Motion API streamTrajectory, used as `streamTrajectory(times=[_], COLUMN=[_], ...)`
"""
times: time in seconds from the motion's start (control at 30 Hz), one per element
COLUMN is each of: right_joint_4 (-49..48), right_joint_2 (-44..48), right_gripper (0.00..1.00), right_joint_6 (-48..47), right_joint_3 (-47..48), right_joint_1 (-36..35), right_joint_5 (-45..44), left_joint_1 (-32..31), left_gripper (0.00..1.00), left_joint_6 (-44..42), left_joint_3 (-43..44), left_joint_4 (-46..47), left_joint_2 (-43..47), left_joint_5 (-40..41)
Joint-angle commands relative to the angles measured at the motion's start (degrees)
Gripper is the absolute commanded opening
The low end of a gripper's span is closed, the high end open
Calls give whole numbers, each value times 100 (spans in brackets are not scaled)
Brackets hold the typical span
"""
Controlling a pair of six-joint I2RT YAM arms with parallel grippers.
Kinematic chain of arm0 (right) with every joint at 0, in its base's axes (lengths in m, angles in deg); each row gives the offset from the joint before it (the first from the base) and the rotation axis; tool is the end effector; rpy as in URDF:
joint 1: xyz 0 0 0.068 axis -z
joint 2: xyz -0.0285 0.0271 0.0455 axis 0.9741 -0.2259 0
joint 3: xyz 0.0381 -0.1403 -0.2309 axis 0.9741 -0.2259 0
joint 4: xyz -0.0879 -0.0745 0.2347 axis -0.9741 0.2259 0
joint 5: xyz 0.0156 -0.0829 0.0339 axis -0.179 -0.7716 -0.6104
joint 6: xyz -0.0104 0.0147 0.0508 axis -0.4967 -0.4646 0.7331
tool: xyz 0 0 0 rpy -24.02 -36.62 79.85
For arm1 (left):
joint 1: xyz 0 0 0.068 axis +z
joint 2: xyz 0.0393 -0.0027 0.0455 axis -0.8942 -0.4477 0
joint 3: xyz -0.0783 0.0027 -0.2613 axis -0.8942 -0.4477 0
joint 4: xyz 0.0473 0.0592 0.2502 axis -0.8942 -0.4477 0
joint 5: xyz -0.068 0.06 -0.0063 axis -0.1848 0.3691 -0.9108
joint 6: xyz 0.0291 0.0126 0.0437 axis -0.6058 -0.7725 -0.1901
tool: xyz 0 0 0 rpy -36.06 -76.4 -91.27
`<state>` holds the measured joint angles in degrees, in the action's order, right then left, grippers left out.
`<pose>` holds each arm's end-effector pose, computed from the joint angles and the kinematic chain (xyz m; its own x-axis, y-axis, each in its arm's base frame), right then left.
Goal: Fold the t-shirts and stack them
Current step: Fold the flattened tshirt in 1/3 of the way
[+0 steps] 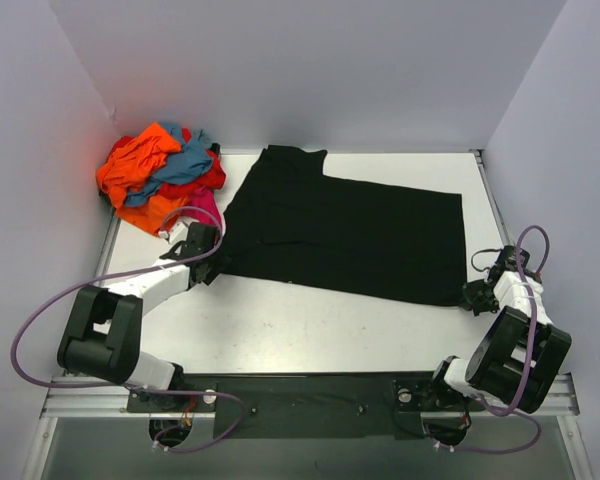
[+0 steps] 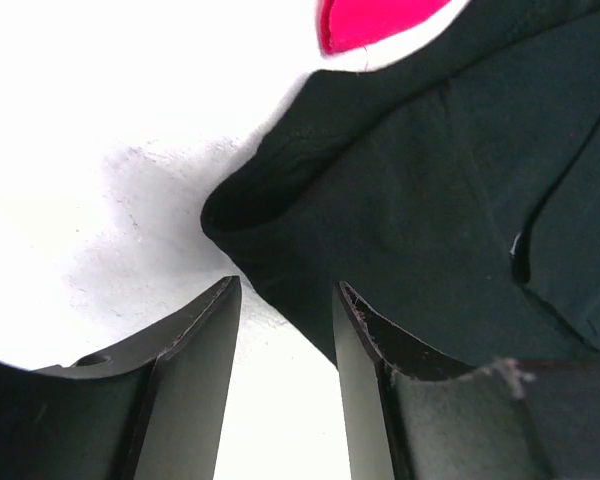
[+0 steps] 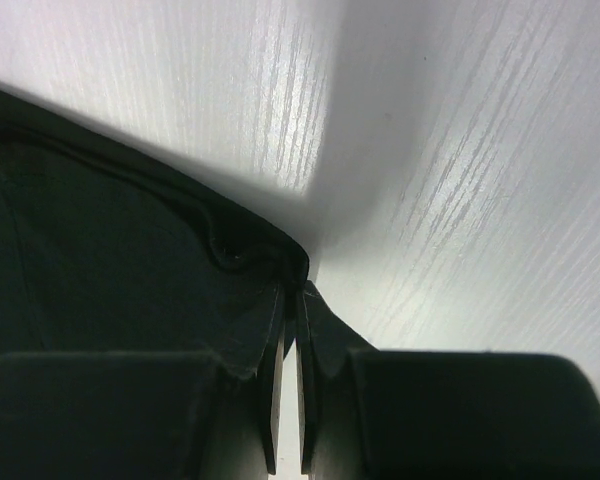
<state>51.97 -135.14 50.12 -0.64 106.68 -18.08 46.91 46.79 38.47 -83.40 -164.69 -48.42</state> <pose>0.2030 -0.1130 0.1688 -0.0888 0.9637 -0.2518 0.8796 0.1945 0.4342 0.2628 -0.0687 0.1653 -0.5006 -0.7328 -0.4609 -0.6083 0.6766 -0.4149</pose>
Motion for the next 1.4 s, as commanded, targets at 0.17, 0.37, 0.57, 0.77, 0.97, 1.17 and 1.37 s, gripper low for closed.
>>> streamTrajectory(times=[0.17, 0.37, 0.57, 0.77, 0.97, 1.17, 1.37], right_joint_4=[164, 112, 120, 173, 506, 1017, 973], right_joint_2=[-91, -82, -21, 102, 199, 778, 1271], right_gripper=[0, 0, 0, 0, 0, 0, 0], right_joint_6=[-87, -61, -52, -61, 88, 237, 141], right_joint_3=[-33, -76, -85, 20, 678, 1462, 698], right_joint_1=[59, 59, 67, 164, 287, 454, 524], right_joint_5=[91, 144, 205, 328, 548, 409, 416], left_joint_1=[85, 93, 93, 85, 58, -519, -821], left_gripper=[49, 40, 9, 0, 0, 0, 0], left_joint_6=[198, 295, 418, -56, -320, -672, -427], left_joint_3=[244, 253, 122, 94, 883, 1728, 1021], left_joint_4=[-18, 96, 341, 581, -8, -527, -949], left_joint_2=[-179, -468, -593, -119, 330, 1006, 1587], left_joint_5=[527, 545, 589, 887, 958, 1395, 1785])
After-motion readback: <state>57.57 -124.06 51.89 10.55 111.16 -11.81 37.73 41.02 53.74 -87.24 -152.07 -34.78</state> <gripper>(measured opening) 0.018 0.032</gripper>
